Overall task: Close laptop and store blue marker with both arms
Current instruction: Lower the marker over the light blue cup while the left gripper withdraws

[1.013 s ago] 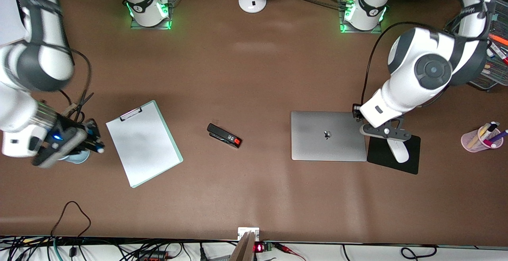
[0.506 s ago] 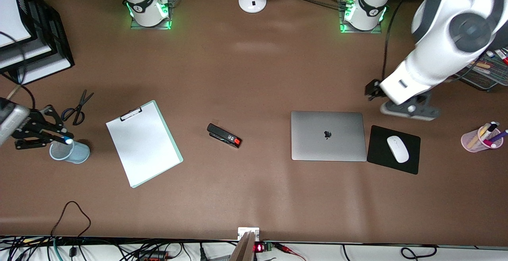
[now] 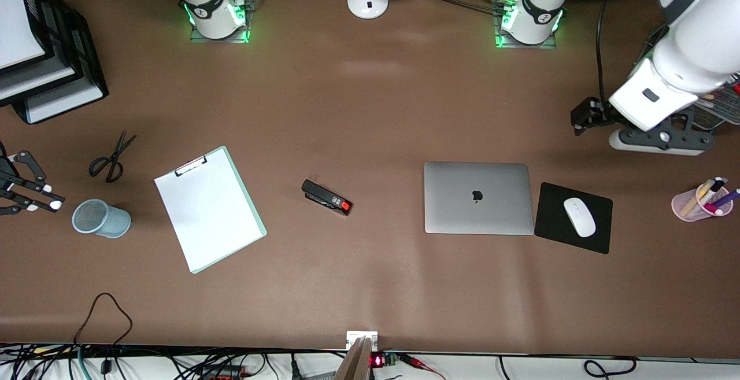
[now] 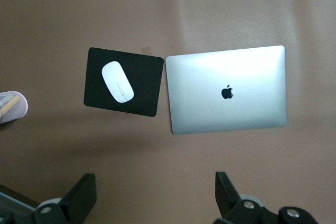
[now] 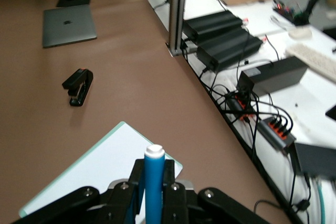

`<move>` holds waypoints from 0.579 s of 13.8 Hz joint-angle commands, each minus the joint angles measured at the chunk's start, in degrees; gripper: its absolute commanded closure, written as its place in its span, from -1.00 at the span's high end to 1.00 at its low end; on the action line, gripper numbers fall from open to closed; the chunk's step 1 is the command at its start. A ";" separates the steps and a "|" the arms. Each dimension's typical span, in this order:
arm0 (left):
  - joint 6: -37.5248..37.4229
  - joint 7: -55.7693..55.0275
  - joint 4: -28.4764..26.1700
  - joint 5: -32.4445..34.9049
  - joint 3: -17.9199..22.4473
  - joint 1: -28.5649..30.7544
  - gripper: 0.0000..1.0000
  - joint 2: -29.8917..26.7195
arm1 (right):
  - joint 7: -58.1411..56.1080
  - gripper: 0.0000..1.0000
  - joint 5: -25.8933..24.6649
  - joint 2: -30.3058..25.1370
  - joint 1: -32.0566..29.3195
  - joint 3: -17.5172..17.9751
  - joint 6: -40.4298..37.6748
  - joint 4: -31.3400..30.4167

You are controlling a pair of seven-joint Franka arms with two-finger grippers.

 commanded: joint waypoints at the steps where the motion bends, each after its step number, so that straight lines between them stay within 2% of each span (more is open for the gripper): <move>1: -2.02 1.00 4.52 0.49 -0.60 1.41 1.00 2.83 | -10.44 -1.00 6.92 4.52 -4.56 0.91 -6.17 0.79; 3: -5.62 1.00 4.69 0.48 -0.69 1.60 1.00 2.57 | -15.27 -1.00 8.79 6.82 -6.68 0.91 -9.97 0.79; 8: -7.04 1.27 4.87 0.31 -1.13 1.51 1.00 1.42 | -24.43 -1.00 11.25 11.03 -9.93 0.91 -10.07 0.79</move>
